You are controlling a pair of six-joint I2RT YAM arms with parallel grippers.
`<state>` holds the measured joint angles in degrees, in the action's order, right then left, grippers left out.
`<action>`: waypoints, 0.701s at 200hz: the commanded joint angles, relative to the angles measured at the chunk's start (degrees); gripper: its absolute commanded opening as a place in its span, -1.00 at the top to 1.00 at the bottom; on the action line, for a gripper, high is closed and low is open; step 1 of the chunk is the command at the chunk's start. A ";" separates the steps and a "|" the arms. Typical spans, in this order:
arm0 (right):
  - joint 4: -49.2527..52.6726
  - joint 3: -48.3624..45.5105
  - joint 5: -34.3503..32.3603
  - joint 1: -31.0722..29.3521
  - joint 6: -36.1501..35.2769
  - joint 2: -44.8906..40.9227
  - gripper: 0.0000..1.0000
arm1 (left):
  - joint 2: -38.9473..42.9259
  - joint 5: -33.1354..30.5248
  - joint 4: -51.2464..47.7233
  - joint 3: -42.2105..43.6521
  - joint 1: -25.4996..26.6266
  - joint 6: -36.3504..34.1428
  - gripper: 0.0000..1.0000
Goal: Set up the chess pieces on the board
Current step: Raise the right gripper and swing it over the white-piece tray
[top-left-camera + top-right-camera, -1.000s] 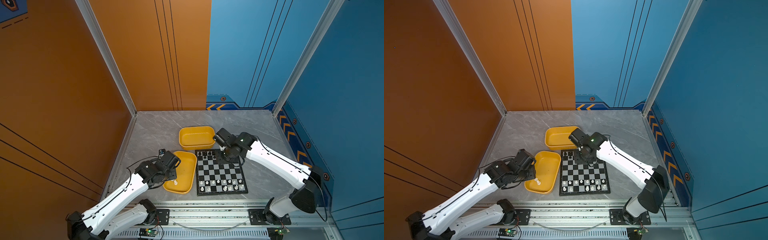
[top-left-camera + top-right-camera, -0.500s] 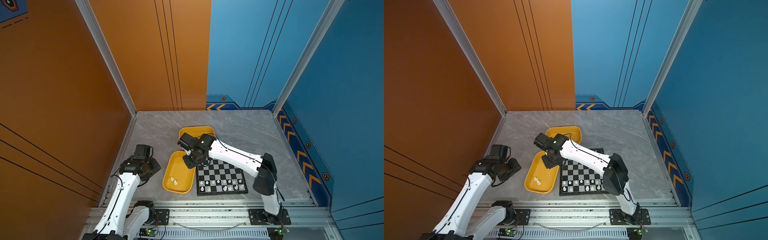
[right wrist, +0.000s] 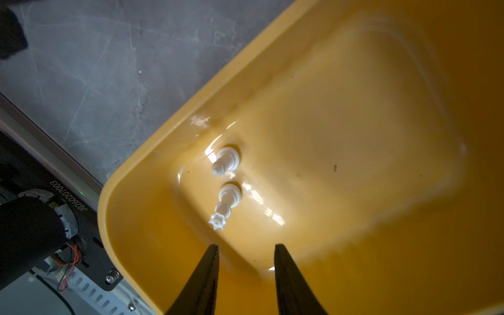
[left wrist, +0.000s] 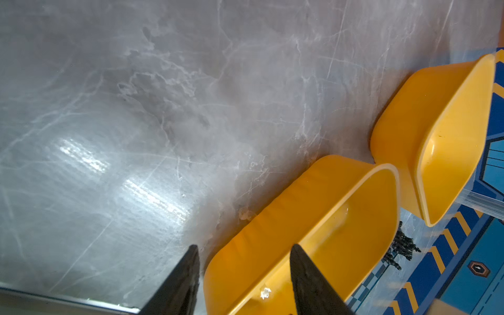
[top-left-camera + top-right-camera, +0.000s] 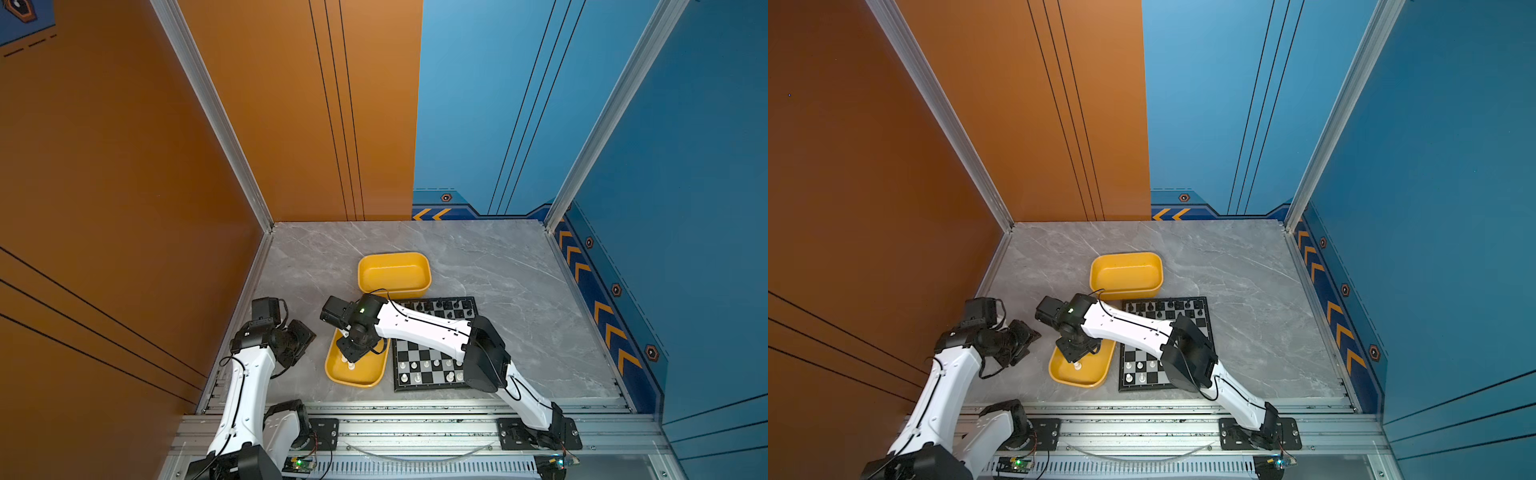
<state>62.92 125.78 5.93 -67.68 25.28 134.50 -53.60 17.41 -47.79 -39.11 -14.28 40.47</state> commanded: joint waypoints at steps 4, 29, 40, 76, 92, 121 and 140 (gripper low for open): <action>0.44 3.06 1.36 0.07 -0.14 1.85 0.27 | -0.25 1.66 -1.25 -2.89 -0.97 -2.06 -0.10; 0.45 2.70 1.84 0.35 -0.29 2.34 0.27 | -0.27 1.13 -1.17 -2.26 -1.86 -1.72 -0.09; 0.45 2.54 2.19 0.41 -0.57 2.41 0.27 | -0.05 1.14 -1.17 -1.81 -2.45 -1.62 -0.09; 0.28 2.54 3.08 0.26 -0.85 3.18 0.27 | 0.33 1.49 -1.18 -1.49 -3.56 -1.70 -0.09; 0.28 2.38 3.13 0.27 -0.84 3.37 0.31 | 0.24 1.67 -1.17 -1.58 -3.65 -1.86 -0.08; -0.11 2.37 3.74 0.11 -0.80 3.71 0.34 | 0.17 1.85 -1.25 -1.49 -3.65 -1.95 -0.08; -0.49 2.37 4.28 0.00 -0.51 4.03 0.35 | -0.02 2.01 -1.19 -1.58 -3.65 -2.06 -0.07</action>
<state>62.83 127.13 9.08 -67.48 25.26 136.73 -53.69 18.06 -47.77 -40.64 -17.58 39.86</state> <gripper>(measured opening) 0.329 0.538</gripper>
